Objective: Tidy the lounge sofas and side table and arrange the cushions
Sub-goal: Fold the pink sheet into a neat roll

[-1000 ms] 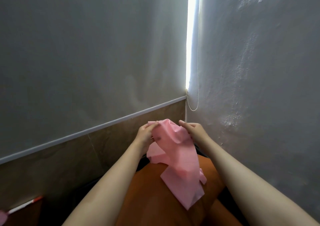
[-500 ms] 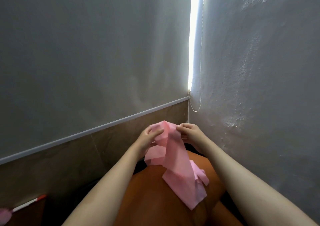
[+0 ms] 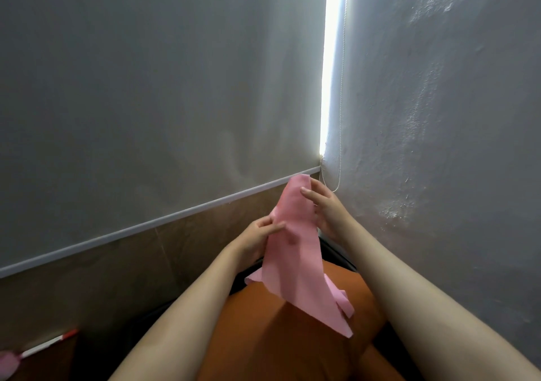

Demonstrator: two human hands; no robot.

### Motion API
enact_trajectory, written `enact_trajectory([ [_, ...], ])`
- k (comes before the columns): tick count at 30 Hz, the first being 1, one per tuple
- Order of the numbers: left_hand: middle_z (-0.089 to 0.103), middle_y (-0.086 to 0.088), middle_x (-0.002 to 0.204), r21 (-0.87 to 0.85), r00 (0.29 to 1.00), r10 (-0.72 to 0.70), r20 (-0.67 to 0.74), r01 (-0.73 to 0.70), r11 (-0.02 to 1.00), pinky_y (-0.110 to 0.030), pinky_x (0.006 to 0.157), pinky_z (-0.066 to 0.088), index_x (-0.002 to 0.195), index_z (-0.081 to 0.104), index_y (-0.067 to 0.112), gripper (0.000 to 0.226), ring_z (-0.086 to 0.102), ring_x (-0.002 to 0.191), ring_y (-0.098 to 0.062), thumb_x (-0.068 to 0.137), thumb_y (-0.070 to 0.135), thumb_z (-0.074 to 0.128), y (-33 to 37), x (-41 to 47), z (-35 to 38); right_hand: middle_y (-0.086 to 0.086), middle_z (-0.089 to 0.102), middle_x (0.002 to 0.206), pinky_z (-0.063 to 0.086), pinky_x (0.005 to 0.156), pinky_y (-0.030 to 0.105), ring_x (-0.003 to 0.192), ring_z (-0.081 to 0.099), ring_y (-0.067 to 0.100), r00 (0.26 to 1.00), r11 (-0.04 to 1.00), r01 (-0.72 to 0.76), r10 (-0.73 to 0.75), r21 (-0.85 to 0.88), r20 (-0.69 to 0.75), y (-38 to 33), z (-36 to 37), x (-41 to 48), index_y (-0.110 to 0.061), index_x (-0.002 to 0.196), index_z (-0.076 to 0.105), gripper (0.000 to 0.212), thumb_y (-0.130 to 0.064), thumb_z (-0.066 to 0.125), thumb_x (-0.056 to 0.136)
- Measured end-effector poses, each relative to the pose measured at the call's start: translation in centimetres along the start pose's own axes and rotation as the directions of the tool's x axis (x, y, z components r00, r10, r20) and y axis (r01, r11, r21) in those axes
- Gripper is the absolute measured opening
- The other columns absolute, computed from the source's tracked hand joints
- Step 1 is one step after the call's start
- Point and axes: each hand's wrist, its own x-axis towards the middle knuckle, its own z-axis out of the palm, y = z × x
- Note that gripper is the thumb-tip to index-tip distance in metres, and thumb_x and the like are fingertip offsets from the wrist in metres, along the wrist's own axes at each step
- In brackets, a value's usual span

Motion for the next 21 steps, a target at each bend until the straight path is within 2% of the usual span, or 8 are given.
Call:
enact_trajectory([
  [2,0.064,-0.015,0.101,-0.041,0.999,0.039,-0.037,-0.040,0.998,-0.034,0.075,0.052,0.105,0.059,0.007,0.017,0.062,0.089,-0.025,0.094,0.019,0.060,0.8,0.0,0.3,0.001,0.064,0.102,0.051,0.064,0.020,0.080,0.065,0.010,1.000,0.999,-0.025,0.026,-0.036,0.009,0.7,-0.5,-0.2,-0.021,0.127,0.056,0.042,-0.019,0.067,0.087],
  [4,0.063,-0.012,0.096,-0.068,0.993,0.072,-0.093,-0.079,0.995,-0.034,0.073,0.051,0.097,0.058,0.012,0.013,0.060,0.085,-0.023,0.095,0.024,0.059,1.5,0.2,0.5,-0.004,0.057,0.124,0.050,0.083,0.024,0.103,0.062,0.011,0.999,0.989,-0.043,0.041,-0.141,-0.012,1.4,-1.1,-0.1,-0.029,0.136,0.049,0.065,-0.030,0.075,0.076],
  [7,0.066,-0.010,0.097,-0.130,0.985,0.112,-0.132,-0.129,0.983,-0.034,0.077,0.051,0.102,0.060,0.013,0.014,0.061,0.086,-0.022,0.097,0.025,0.056,2.4,0.5,0.6,-0.011,0.047,0.138,0.041,0.106,0.033,0.125,0.050,0.010,0.999,0.973,-0.046,0.047,-0.226,-0.004,2.2,-1.5,-0.4,-0.034,0.137,0.045,0.072,-0.035,0.078,0.073],
  [12,0.067,-0.006,0.097,-0.219,0.977,0.145,-0.153,-0.177,0.960,-0.029,0.067,0.056,0.109,0.057,0.019,0.012,0.064,0.082,-0.018,0.099,0.021,0.051,3.8,0.4,0.8,0.008,0.063,0.126,0.053,0.093,0.044,0.108,0.065,0.021,0.987,0.946,-0.159,0.161,-0.284,-0.016,2.6,-1.8,-1.2,-0.018,0.130,0.053,0.078,-0.049,0.084,0.065],
  [14,0.066,-0.004,0.103,-0.251,0.976,0.146,-0.162,-0.183,0.951,-0.030,0.070,0.055,0.119,0.053,0.024,0.021,0.063,0.088,-0.018,0.099,0.020,0.050,4.4,0.4,0.5,0.008,0.069,0.112,0.056,0.084,0.042,0.099,0.067,0.021,0.974,0.932,-0.223,0.228,-0.284,-0.016,2.6,-1.9,-1.7,-0.014,0.119,0.062,0.057,-0.041,0.081,0.073],
  [16,0.063,-0.005,0.113,-0.250,0.975,0.155,-0.159,-0.191,0.949,-0.032,0.074,0.055,0.129,0.049,0.026,0.031,0.062,0.095,-0.019,0.099,0.020,0.050,4.6,0.5,0.2,0.008,0.070,0.098,0.053,0.084,0.043,0.091,0.064,0.024,0.955,0.903,-0.269,0.294,-0.334,0.025,3.0,-2.3,-2.1,-0.014,0.102,0.072,0.039,-0.039,0.081,0.073],
  [18,0.062,-0.007,0.120,-0.227,0.974,0.166,-0.152,-0.198,0.954,-0.032,0.077,0.056,0.135,0.047,0.025,0.037,0.061,0.100,-0.020,0.099,0.018,0.050,4.6,0.5,0.1,0.014,0.069,0.101,0.049,0.095,0.050,0.094,0.064,0.027,0.951,0.892,-0.265,0.304,-0.365,0.052,3.4,-2.1,-2.3,-0.009,0.099,0.073,0.030,-0.031,0.078,0.079],
  [21,0.062,-0.011,0.123,-0.161,0.974,0.171,-0.146,-0.194,0.968,-0.035,0.083,0.054,0.136,0.048,0.023,0.039,0.061,0.103,-0.024,0.098,0.015,0.051,4.2,0.5,0.1,0.020,0.069,0.107,0.048,0.098,0.053,0.101,0.066,0.033,0.962,0.913,-0.241,0.269,-0.329,0.042,3.4,-1.4,-2.4,0.002,0.106,0.069,0.028,-0.018,0.071,0.086],
])
